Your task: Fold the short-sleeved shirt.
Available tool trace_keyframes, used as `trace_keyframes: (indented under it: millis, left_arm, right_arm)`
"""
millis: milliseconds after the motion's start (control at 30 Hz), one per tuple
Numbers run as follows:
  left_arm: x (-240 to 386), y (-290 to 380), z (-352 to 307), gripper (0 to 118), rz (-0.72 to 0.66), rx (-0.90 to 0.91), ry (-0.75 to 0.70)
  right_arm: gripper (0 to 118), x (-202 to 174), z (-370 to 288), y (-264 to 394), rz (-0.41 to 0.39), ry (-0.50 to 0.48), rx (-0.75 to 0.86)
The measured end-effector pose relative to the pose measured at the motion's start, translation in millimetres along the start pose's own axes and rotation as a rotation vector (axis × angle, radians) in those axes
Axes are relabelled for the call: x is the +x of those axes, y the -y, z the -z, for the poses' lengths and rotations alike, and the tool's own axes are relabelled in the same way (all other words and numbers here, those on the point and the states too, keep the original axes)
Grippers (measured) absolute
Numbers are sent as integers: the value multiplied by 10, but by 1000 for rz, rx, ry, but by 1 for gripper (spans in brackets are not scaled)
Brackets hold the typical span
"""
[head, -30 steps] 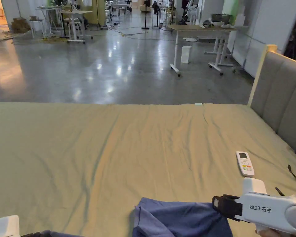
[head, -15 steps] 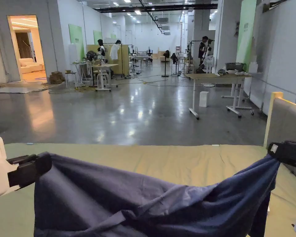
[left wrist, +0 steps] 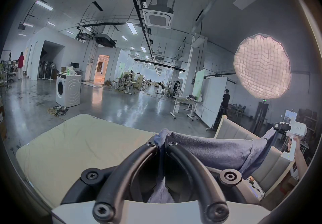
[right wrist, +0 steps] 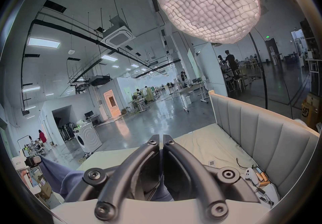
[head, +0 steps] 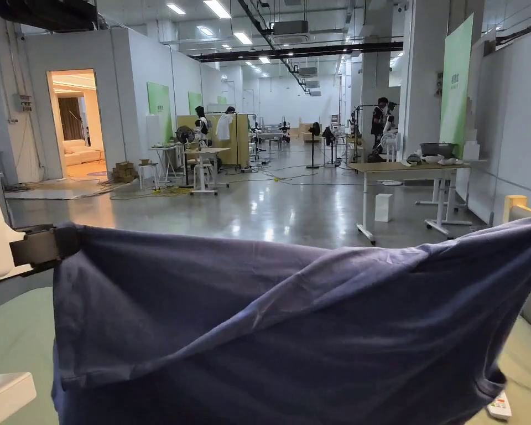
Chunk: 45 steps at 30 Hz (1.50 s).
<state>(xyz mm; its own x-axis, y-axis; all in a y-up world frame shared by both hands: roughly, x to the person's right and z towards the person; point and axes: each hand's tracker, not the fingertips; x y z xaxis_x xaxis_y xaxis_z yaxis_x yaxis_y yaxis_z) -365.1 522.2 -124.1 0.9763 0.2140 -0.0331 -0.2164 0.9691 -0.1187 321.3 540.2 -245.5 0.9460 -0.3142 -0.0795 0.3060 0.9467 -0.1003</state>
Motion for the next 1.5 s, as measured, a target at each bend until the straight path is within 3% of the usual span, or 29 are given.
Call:
trace_keyframes:
  millis: [400,933,1033,1200,1333,1500]
  left_arm:
    - [-98,75,421,7,-18,-27,21]
    - [-315,148,1775,6,-44,-68,22]
    - [-371,138,2051,6,-72,-70,12]
    - [-275,192,2399,7,-89,-102,12]
    - [-299,389,2526,6,-121,-128,15]
    - [-405,821,2561,6,-127,-183,38]
  right_arm:
    - [2,-179,194,-84,-51,25,28]
    - [2,-508,1345,-174,-127,84,18]
    - [2,-558,1743,-248,-176,108,22]
    - [2,-655,2058,-196,-137,123,-1]
    - [2,-702,2131,-47,-165,153,-8]
    - [2,-530,2037,311,-149,106,-31]
